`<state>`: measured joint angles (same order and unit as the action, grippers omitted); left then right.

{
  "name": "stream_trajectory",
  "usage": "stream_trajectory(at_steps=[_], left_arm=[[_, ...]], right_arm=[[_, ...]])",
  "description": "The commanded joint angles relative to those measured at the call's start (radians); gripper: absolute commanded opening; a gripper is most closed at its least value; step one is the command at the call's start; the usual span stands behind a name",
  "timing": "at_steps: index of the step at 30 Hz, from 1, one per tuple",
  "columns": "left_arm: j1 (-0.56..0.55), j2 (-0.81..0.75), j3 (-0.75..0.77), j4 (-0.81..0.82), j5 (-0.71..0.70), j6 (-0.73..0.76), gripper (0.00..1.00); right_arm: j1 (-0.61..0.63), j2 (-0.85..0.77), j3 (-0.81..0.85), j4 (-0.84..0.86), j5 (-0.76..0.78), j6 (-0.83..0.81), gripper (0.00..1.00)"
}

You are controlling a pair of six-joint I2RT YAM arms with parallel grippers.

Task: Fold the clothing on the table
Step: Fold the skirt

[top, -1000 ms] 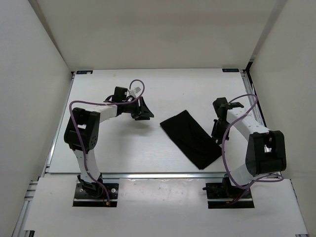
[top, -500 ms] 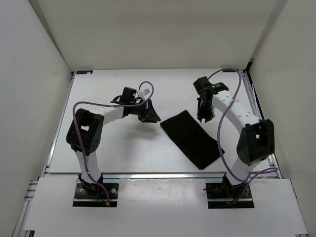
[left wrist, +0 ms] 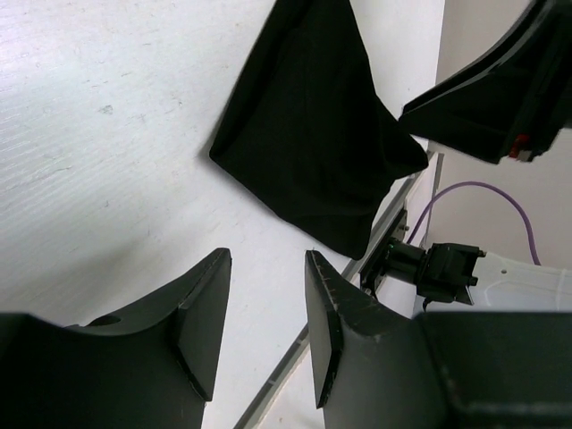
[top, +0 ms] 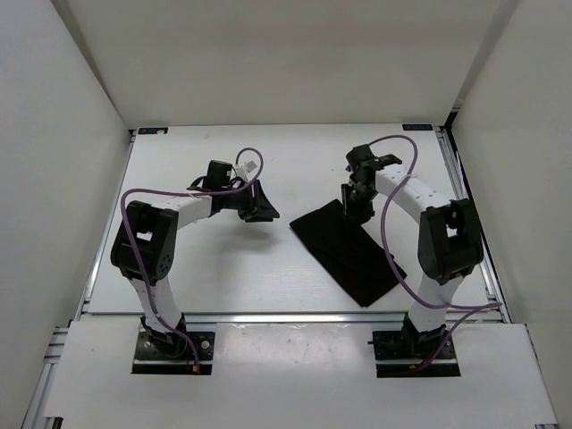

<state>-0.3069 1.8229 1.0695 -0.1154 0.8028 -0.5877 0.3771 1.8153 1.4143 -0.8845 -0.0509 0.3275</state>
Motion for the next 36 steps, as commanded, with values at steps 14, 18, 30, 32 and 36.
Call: stream_trajectory(at_steps=[14, 18, 30, 32, 36], left_arm=[[0.005, -0.076, -0.048, 0.065, 0.024, -0.026, 0.49], [0.0, -0.083, -0.057, 0.074, 0.026, -0.034, 0.49], [-0.011, -0.112, -0.075, 0.069, 0.009, -0.04, 0.49], [-0.015, -0.119, -0.078, 0.074, 0.009, -0.04, 0.49], [-0.018, -0.129, -0.086, 0.072, 0.006, -0.047, 0.49]], right_arm=[[0.019, -0.001, -0.156, 0.051, -0.033, -0.05, 0.24], [0.016, 0.0, -0.153, 0.041, 0.002, -0.061, 0.01], [-0.153, -0.021, -0.077, 0.038, -0.015, -0.139, 0.0], [-0.17, 0.005, -0.089, 0.061, -0.033, -0.143, 0.0], [-0.19, 0.059, -0.109, 0.097, -0.024, -0.143, 0.11]])
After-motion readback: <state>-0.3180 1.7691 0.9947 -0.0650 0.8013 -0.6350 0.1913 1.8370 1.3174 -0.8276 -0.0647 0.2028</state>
